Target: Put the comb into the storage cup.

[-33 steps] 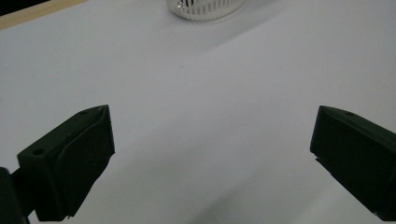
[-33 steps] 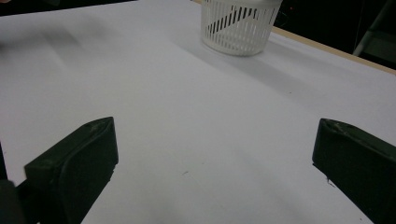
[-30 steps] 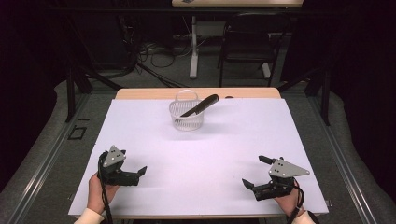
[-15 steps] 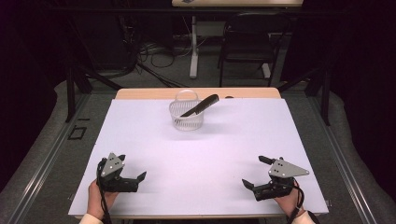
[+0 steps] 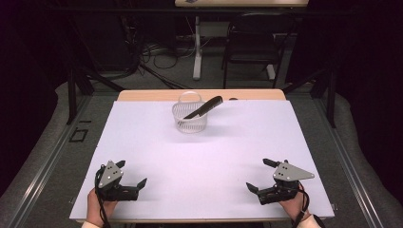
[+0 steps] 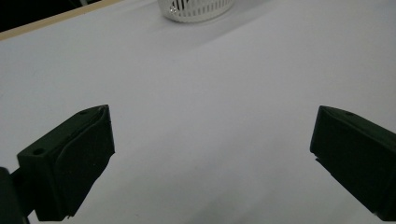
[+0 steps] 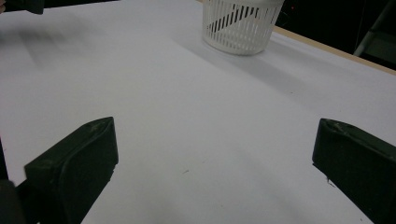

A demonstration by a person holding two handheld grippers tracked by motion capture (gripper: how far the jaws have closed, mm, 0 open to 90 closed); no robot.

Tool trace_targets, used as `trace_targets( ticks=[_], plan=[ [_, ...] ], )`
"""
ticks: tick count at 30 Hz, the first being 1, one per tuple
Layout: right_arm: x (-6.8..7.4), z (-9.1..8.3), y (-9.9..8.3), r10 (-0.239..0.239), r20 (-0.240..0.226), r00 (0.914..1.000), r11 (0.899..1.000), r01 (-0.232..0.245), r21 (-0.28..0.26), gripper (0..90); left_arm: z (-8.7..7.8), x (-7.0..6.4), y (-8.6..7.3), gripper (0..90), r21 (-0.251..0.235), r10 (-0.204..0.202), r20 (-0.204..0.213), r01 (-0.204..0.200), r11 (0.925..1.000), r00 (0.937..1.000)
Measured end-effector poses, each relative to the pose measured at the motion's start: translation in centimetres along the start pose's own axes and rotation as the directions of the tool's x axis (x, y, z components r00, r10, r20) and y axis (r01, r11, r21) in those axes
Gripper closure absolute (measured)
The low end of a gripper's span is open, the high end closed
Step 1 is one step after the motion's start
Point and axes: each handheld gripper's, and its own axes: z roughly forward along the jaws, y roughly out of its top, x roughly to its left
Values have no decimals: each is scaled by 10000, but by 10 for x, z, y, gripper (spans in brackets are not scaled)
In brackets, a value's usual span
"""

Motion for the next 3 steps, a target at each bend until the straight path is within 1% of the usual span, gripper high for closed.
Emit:
trace_targets(
  ticks=[3],
  plan=[
    [0, 0, 0, 21, 14, 10000, 10000, -21, -39, 0, 1, 0, 0, 0, 3, 71, 58, -71, 10000, 10000]
  ],
)
